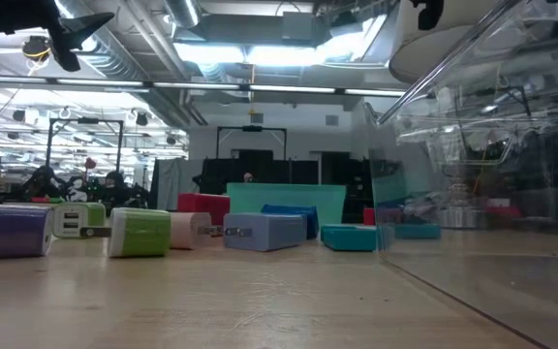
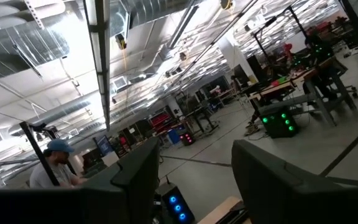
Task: Pick & Place Office items
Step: Put the red charger adapter into the green bin
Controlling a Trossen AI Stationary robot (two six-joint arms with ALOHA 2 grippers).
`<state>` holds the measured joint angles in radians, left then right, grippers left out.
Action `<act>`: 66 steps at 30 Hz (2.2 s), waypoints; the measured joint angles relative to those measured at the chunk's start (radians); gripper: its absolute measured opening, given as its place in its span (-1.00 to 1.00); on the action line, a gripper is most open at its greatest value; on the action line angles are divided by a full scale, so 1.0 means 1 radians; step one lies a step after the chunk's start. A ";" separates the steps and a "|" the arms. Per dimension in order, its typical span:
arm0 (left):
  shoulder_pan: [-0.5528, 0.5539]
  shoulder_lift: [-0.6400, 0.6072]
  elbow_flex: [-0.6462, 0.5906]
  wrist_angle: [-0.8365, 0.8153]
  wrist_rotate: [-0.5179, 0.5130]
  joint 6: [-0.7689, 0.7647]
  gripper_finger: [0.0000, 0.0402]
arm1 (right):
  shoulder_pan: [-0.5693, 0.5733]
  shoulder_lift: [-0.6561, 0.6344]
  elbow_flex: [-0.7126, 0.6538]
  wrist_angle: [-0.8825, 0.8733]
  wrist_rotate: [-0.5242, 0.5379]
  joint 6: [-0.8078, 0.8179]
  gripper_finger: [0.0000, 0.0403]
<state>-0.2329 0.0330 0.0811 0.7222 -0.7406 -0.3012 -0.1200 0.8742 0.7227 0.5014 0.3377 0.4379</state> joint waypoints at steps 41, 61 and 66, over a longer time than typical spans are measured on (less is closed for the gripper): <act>0.000 0.000 -0.001 -0.351 -0.054 -0.240 0.25 | 0.000 0.008 -0.244 0.060 -0.077 0.185 0.00; 0.000 0.000 -0.001 -0.353 -0.100 -0.236 0.25 | 0.000 0.008 -0.255 0.105 -0.120 0.128 0.00; 0.000 0.000 -0.001 -0.353 -0.100 -0.236 0.25 | 0.000 0.008 -0.254 0.105 -0.128 0.076 0.00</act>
<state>-0.2327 0.0329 0.0799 0.3695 -0.8402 -0.5369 -0.1196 0.8822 0.4683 0.6064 0.2095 0.5143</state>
